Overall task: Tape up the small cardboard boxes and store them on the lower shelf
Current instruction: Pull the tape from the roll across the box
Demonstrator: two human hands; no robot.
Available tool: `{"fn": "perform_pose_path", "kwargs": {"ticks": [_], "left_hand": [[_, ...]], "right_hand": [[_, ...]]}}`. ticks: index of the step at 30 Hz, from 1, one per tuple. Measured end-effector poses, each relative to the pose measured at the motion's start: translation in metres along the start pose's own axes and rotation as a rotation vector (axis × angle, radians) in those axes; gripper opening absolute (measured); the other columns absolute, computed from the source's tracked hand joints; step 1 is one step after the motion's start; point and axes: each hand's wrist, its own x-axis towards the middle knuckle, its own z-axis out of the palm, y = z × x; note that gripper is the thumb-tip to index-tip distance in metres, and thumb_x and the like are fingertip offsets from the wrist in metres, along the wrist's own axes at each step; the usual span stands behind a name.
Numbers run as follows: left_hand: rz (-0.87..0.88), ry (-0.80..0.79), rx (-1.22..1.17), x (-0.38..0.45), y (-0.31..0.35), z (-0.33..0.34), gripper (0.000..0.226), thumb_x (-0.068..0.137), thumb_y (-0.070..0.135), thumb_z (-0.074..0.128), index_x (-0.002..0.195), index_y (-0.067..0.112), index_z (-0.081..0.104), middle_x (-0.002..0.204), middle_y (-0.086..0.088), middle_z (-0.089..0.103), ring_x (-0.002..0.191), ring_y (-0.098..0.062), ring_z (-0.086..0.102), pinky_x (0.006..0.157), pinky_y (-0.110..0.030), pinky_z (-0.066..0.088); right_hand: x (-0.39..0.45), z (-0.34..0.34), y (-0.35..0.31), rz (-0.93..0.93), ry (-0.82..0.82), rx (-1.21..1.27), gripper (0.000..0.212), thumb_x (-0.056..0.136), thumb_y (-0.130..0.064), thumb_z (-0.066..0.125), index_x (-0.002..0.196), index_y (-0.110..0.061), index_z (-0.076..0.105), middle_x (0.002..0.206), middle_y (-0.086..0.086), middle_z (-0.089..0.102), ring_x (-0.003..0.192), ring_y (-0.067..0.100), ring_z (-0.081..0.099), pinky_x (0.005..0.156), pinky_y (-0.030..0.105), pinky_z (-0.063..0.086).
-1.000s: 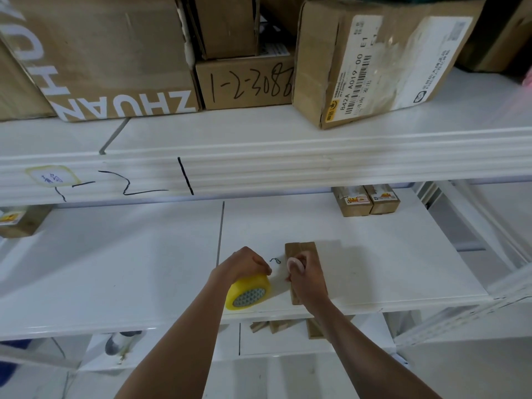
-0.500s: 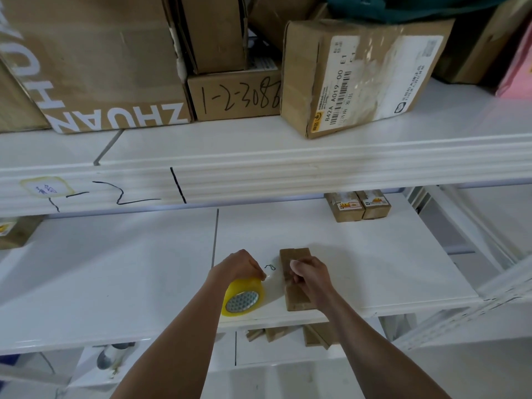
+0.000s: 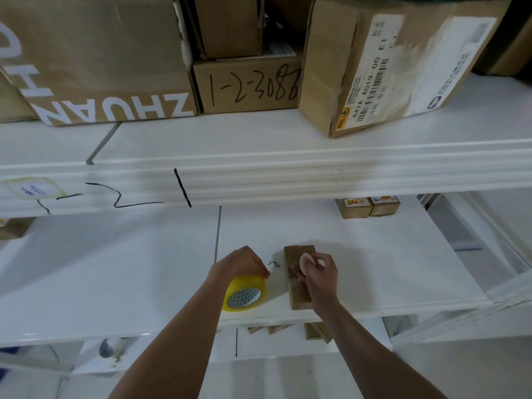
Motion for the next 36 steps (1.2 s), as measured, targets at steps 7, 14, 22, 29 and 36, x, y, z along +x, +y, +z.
{"fn": "perform_pose_path", "kwargs": {"ticks": [7, 14, 22, 29, 36], "left_hand": [[0.024, 0.005, 0.007, -0.001, -0.001, 0.002, 0.011, 0.068, 0.053, 0.081, 0.063, 0.050, 0.073, 0.093, 0.015, 0.074, 0.094, -0.013, 0.067, 0.094, -0.040, 0.056], [-0.001, -0.001, -0.005, 0.001, -0.001, 0.002, 0.027, 0.066, 0.056, 0.080, 0.087, 0.040, 0.080, 0.101, 0.009, 0.074, 0.098, -0.017, 0.066, 0.094, -0.042, 0.056], [0.011, -0.018, -0.035, 0.001, -0.003, 0.002, 0.028, 0.066, 0.055, 0.079, 0.090, 0.040, 0.080, 0.102, 0.010, 0.074, 0.097, -0.018, 0.067, 0.093, -0.041, 0.056], [-0.042, 0.070, -0.089, -0.014, -0.054, -0.020, 0.012, 0.076, 0.039, 0.084, 0.085, 0.031, 0.083, 0.093, 0.006, 0.076, 0.091, -0.016, 0.067, 0.091, -0.035, 0.056], [0.017, 0.128, -0.362, -0.032, -0.052, -0.004, 0.011, 0.080, 0.034, 0.083, 0.085, 0.024, 0.083, 0.096, 0.004, 0.076, 0.094, -0.016, 0.068, 0.090, -0.034, 0.056]], "right_hand": [[-0.013, 0.019, -0.009, -0.136, 0.086, -0.114, 0.006, 0.094, -0.015, 0.064, 0.098, -0.016, 0.060, 0.090, 0.002, 0.067, 0.077, 0.020, 0.070, 0.054, 0.017, 0.050], [-0.015, 0.030, 0.000, -0.202, -0.001, -0.194, 0.003, 0.093, -0.008, 0.061, 0.091, -0.011, 0.061, 0.072, -0.002, 0.065, 0.060, 0.002, 0.063, 0.054, 0.011, 0.047], [-0.006, 0.029, 0.005, -0.177, 0.011, -0.308, 0.007, 0.094, -0.021, 0.059, 0.090, -0.027, 0.059, 0.082, -0.006, 0.066, 0.078, 0.013, 0.065, 0.058, 0.016, 0.043], [0.002, 0.024, 0.007, -0.141, -0.010, -0.176, 0.003, 0.094, -0.017, 0.064, 0.093, -0.018, 0.061, 0.087, 0.004, 0.071, 0.078, 0.020, 0.074, 0.068, 0.030, 0.060], [0.002, 0.025, -0.013, 0.069, -0.004, 0.142, 0.013, 0.090, -0.002, 0.063, 0.102, -0.004, 0.060, 0.094, 0.020, 0.067, 0.066, 0.022, 0.064, 0.067, 0.034, 0.061]]}}
